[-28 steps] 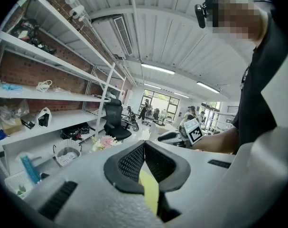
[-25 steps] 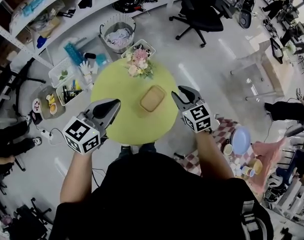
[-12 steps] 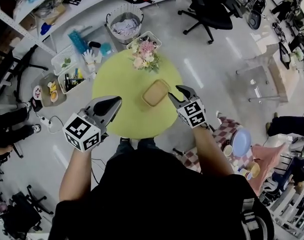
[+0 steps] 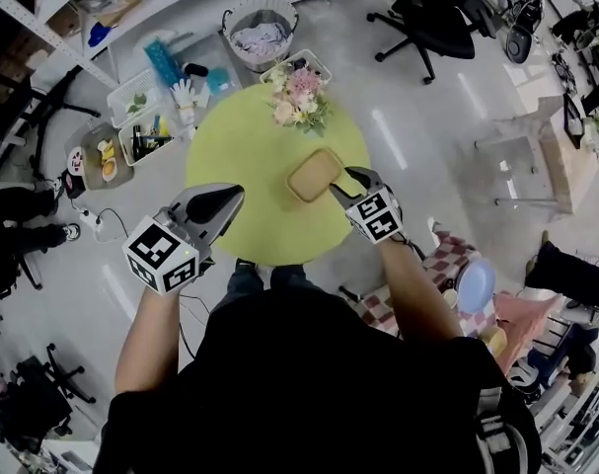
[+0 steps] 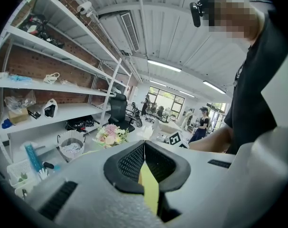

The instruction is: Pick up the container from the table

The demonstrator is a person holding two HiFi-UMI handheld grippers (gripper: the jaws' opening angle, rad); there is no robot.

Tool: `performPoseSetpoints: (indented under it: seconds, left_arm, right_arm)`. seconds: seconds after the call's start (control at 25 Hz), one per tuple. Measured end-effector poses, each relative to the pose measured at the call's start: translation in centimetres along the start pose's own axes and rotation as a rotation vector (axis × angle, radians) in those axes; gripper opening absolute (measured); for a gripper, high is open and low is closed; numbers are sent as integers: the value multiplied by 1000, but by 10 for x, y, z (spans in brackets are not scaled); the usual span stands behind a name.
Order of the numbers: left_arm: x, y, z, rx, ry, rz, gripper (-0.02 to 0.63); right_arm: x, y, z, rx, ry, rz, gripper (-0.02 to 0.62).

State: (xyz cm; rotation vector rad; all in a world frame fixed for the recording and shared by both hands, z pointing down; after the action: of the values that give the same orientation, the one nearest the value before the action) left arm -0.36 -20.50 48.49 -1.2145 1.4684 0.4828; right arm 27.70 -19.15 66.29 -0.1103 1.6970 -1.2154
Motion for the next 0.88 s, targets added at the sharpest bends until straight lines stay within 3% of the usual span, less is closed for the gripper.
performPoseSetpoints:
  seconds: [0.24,0.88]
  left_arm:
    - [-6,2,0,14,10,-14,17]
    - [-24,11,-8,61,38,-33,17]
  right_arm:
    - [-13,-28,-11,78,29,-61,210]
    - [-40,-78,-32,180,154,-206,235]
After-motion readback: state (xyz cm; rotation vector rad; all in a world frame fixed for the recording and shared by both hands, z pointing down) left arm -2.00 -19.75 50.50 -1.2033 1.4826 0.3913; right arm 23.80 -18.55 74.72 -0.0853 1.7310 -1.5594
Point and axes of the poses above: the fingertips, and each gripper's own axes: y backward along the fingers, z to its right, x out of its top, the point moved 6 cm from there along y, backward along the fingers, and after that the axes turned 4 degrees about x, right-handed, at the moved point
